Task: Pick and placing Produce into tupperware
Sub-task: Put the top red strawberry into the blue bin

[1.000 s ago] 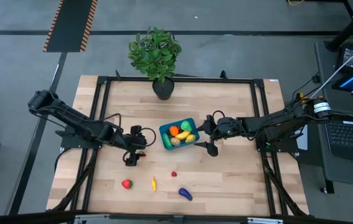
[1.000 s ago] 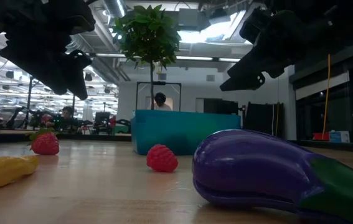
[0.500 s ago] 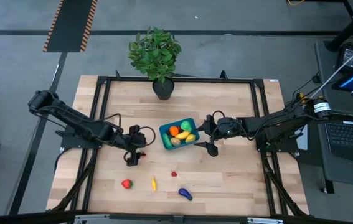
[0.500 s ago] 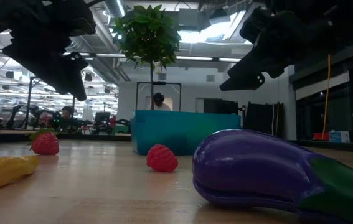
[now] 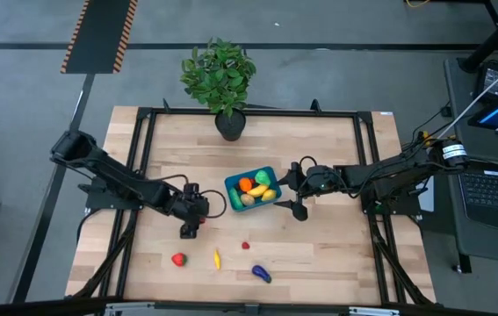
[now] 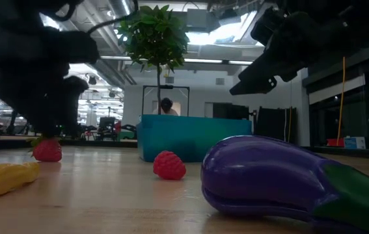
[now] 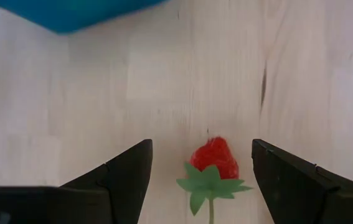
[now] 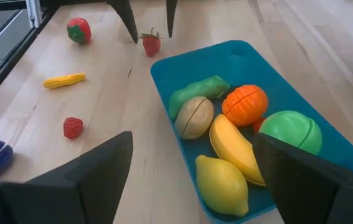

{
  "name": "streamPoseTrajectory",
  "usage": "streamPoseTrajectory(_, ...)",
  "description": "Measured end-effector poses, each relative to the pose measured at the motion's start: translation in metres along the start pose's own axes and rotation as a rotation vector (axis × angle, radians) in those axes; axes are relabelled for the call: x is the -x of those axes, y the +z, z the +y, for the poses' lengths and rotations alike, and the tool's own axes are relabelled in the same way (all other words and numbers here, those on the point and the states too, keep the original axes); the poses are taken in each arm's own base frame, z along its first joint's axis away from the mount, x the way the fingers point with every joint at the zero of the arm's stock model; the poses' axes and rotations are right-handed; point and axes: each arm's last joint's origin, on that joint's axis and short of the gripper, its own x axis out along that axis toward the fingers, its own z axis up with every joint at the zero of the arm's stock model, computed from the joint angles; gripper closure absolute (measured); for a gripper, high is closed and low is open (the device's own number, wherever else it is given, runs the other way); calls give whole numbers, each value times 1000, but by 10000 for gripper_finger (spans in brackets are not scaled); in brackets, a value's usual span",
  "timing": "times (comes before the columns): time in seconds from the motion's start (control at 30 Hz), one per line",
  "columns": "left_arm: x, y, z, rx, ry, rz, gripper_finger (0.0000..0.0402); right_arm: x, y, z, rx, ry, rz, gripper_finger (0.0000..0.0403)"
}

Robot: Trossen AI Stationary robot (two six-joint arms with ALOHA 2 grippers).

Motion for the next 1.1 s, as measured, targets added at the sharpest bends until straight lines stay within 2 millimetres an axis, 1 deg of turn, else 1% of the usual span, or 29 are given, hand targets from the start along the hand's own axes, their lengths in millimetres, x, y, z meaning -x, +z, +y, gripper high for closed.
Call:
streamPoseTrajectory(0.37, -22, -7, -5, -13, -22, 118, 140, 0, 0, 0, 2, -1, 5, 70)
streamPoseTrajectory(0.47, -26, -7, -6, -12, -26, 127, 140, 0, -1, 0, 2, -1, 5, 70)
streamPoseTrajectory(0.77, -27, -8, -6, 11, -22, 130, 142, 0, -1, 0, 1, -1, 7, 70)
streamPoseTrajectory(0.9, -27, -8, -7, 33, -22, 131, 168, 0, -1, 0, 1, -2, 15, 70)
streamPoseTrajectory(1.1, -27, -9, -7, 59, -19, 135, 236, 0, -1, 0, 0, -2, 15, 70)
